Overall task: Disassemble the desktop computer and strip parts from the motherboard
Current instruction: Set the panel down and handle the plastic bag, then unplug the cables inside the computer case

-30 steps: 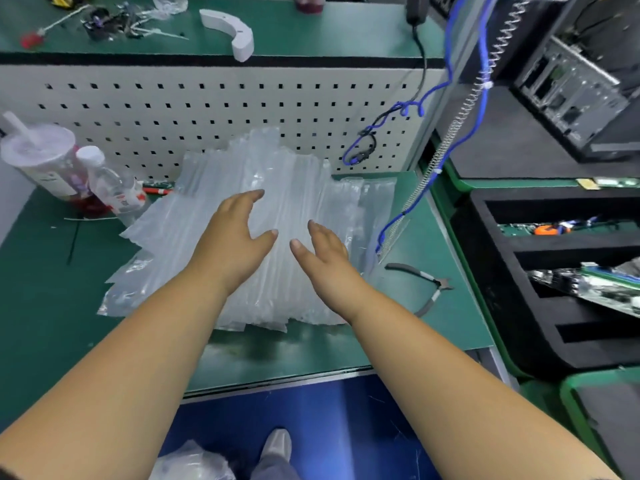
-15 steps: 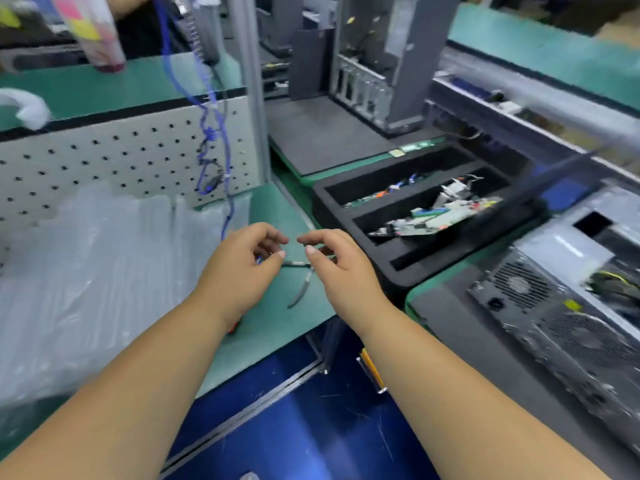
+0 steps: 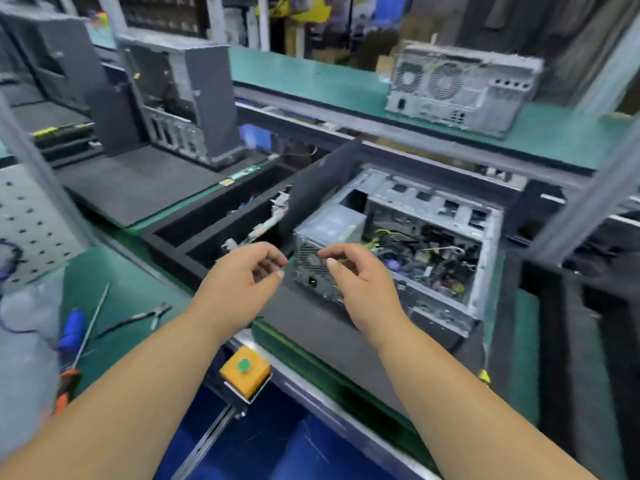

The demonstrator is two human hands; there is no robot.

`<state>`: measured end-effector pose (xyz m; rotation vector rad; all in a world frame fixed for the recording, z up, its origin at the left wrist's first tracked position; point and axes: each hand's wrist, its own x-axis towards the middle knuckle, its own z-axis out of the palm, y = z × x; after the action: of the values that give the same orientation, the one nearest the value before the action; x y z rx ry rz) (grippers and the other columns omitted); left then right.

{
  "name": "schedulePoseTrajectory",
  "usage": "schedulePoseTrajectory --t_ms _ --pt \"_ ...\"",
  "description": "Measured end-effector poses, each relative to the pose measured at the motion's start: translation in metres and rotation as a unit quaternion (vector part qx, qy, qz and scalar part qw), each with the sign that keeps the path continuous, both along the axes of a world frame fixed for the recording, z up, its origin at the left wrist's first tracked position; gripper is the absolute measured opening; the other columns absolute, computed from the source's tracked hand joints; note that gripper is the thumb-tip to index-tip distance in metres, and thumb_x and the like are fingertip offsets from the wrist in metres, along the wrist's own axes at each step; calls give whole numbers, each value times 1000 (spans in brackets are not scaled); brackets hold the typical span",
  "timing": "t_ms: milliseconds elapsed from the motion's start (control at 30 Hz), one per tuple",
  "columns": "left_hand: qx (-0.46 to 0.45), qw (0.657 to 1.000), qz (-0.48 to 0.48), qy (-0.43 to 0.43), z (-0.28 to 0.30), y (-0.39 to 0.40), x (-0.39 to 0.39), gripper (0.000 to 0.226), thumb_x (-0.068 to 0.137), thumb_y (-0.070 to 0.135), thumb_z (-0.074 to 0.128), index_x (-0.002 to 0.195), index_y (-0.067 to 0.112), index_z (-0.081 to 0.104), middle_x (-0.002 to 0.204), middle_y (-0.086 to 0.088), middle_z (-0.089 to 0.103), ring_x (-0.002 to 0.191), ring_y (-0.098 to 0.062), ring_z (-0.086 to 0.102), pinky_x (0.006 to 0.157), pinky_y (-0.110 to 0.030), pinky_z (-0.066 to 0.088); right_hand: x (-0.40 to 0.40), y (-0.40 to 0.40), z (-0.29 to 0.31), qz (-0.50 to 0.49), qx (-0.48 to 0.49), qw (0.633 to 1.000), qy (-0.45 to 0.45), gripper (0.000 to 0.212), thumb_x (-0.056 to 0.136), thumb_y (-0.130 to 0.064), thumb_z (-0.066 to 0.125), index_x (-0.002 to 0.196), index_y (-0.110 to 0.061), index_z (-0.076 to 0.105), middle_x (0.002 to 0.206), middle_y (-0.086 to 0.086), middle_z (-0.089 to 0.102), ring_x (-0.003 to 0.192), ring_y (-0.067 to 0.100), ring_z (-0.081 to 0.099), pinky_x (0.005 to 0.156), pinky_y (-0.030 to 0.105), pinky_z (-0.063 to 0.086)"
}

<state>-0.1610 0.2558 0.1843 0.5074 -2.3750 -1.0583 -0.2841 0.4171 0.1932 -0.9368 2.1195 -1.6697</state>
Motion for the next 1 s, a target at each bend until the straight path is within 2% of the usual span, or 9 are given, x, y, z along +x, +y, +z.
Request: schedulePoseTrajectory --t_ms 100,200,333,433,567,667,767,833,1000 --pt "-1 999 -43 7 7 30 -25 22 88 12 62 88 34 62 80 14 60 75 -6 57 71 -21 48 -17 34 3 -40 -11 999 7 20 96 -15 57 93 -32 68 99 -2 65 77 2 55 68 15 43" --pt "-19 997 -71 -5 11 52 -44 20 88 13 62 90 33 62 83 12 61 80 -7 58 75 -24 50 -29 61 3 -64 -8 998 5 19 96 -16 58 92 -31 69 97 0 64 84 14 57 75 28 47" --pt "-19 995 -101 -3 12 68 -65 21 87 11 63 91 32 63 84 9 62 80 -9 57 76 -25 48 -40 85 -2 -90 -2 996 3 20 96 -17 57 94 -32 70 98 -7 63 83 6 56 72 22 44" --pt "-14 993 -117 -2 10 76 -80 24 85 9 64 89 33 64 83 9 63 79 -8 58 78 -25 48 -47 95 -8 -113 -1 994 4 21 95 -14 58 94 -31 70 100 -8 64 85 6 57 77 26 47" --pt "-7 991 -136 -4 2 76 -101 23 85 11 64 89 34 65 83 16 62 80 -6 59 77 -23 48 -59 99 -18 -145 12 989 -5 23 94 -16 58 90 -35 70 94 -9 62 76 -1 54 67 17 42" --pt "-6 988 -157 -6 -7 67 -115 22 85 14 63 91 35 64 85 20 62 80 -6 58 78 -25 49 -67 97 -22 -163 8 987 -7 27 95 -15 57 87 -37 70 95 -3 62 76 2 55 58 8 43" --pt "19 985 -171 -5 -15 48 -121 24 86 15 62 93 37 64 88 17 62 83 -7 59 79 -23 48 -72 84 -23 -180 7 984 1 27 96 -17 57 88 -40 69 101 -8 65 87 5 59 62 9 45" --pt "35 985 -168 -5 -19 31 -121 25 87 14 62 93 38 64 88 15 62 83 -8 59 79 -21 49 -72 67 -24 -181 14 983 15 25 96 -16 57 88 -37 69 97 -11 64 83 2 58 64 10 42" --pt "61 992 -107 14 -31 -25 -107 22 88 11 62 93 32 65 84 13 62 78 -8 58 72 -14 47 -61 2 -29 -103 19 994 38 25 95 -16 58 89 -37 69 93 -16 62 84 4 58 71 16 42"
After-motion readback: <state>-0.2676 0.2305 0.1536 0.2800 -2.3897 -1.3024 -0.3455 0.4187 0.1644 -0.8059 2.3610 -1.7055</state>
